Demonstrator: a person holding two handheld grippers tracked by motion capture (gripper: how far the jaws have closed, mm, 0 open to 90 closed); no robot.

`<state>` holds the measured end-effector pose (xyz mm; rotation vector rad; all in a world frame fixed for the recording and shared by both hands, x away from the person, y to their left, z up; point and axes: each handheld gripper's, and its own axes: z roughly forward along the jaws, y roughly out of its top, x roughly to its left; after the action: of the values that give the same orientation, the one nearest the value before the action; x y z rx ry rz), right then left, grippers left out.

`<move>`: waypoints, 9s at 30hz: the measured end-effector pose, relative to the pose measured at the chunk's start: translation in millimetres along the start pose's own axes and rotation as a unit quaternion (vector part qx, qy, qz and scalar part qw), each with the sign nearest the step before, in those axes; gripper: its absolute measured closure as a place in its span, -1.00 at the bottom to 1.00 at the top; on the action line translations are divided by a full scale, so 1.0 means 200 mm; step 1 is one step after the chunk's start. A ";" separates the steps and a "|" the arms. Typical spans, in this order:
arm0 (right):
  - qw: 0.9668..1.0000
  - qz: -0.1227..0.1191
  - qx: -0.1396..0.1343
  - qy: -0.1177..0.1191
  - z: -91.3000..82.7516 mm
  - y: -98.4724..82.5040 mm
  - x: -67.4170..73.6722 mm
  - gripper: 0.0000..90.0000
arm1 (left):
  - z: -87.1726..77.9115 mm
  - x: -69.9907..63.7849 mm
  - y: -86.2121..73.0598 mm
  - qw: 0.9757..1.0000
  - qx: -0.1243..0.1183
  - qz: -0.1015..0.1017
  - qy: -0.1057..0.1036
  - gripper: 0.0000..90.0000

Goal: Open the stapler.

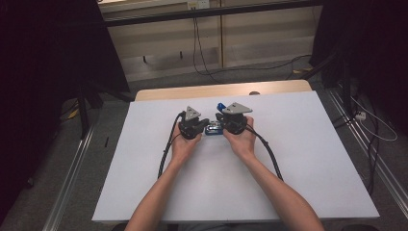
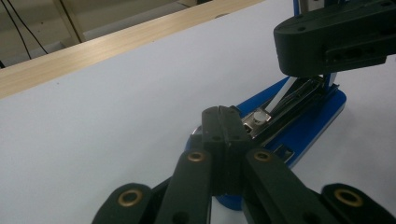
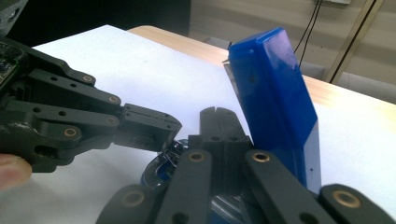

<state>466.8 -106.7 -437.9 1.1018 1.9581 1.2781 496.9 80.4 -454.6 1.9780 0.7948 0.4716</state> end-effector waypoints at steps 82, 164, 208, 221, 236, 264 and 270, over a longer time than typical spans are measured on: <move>0.999 0.013 -0.029 -0.038 -0.11 0.01 -0.11 1.00 | 0.00 -0.01 0.00 1.000 0.000 0.006 0.004 1.00; 0.995 0.057 0.003 -0.085 -0.22 -0.19 -0.35 1.00 | 0.00 -0.01 -0.01 1.000 -0.006 0.005 0.005 1.00; 0.995 0.063 0.015 -0.078 -0.26 -0.21 -0.42 0.98 | 0.02 -0.07 0.02 1.000 -0.027 -0.004 -0.006 0.63; 0.995 0.068 0.005 -0.070 -0.31 -0.19 -0.43 0.50 | -0.04 -0.04 0.05 0.999 -0.034 -0.035 0.006 -0.12; 0.994 0.079 0.011 -0.068 -0.34 -0.19 -0.43 -0.78 | -0.12 -0.01 0.04 0.999 -0.006 -0.040 0.017 -0.84; 0.997 0.067 -0.001 -0.039 -0.64 -0.25 -0.42 -0.80 | -0.50 -0.06 -0.12 0.998 -0.066 -0.019 0.016 -0.87; 0.997 0.067 -0.007 -0.035 -0.71 -0.27 -0.40 -0.79 | -0.58 -0.09 -0.15 0.997 -0.065 -0.015 0.024 -0.88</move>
<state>378.1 -253.9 -430.7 1.2724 1.8491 1.3015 404.2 150.8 -423.1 1.8375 0.8024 0.5416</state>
